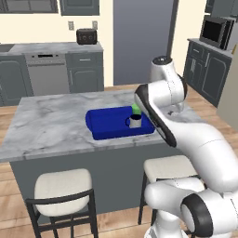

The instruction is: There is a tray on the dining counter. Grab the cup, mug, and pitcher and place them on the tray. The pitcher may be placed next to the tray if it cannot fit the tray.

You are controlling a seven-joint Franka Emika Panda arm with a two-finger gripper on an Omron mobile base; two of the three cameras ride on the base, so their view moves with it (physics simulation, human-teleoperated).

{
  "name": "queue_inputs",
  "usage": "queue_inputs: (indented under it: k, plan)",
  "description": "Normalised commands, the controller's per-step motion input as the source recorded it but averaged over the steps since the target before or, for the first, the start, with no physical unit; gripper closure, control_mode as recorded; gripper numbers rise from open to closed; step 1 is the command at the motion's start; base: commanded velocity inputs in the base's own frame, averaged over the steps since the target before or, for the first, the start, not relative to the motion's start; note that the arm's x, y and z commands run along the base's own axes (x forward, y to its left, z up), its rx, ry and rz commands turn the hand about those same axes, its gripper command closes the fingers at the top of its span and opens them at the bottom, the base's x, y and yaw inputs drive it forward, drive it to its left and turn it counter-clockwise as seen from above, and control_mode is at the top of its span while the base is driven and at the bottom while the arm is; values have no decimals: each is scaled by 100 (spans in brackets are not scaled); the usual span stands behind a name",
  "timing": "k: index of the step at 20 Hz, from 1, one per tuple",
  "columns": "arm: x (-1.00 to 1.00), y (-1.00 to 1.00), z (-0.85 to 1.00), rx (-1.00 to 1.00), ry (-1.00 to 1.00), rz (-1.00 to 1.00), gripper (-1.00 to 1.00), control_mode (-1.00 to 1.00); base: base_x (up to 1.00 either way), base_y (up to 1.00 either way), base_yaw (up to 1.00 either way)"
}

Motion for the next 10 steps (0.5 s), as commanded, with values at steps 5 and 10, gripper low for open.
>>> queue_inputs:
  k: [5,10]
  plan:
    - [-56,0,-2,1,20,24,-100,-100,0,0,0]
    - [-60,2,-25,2,4,19,-100,-100,0,0,0]
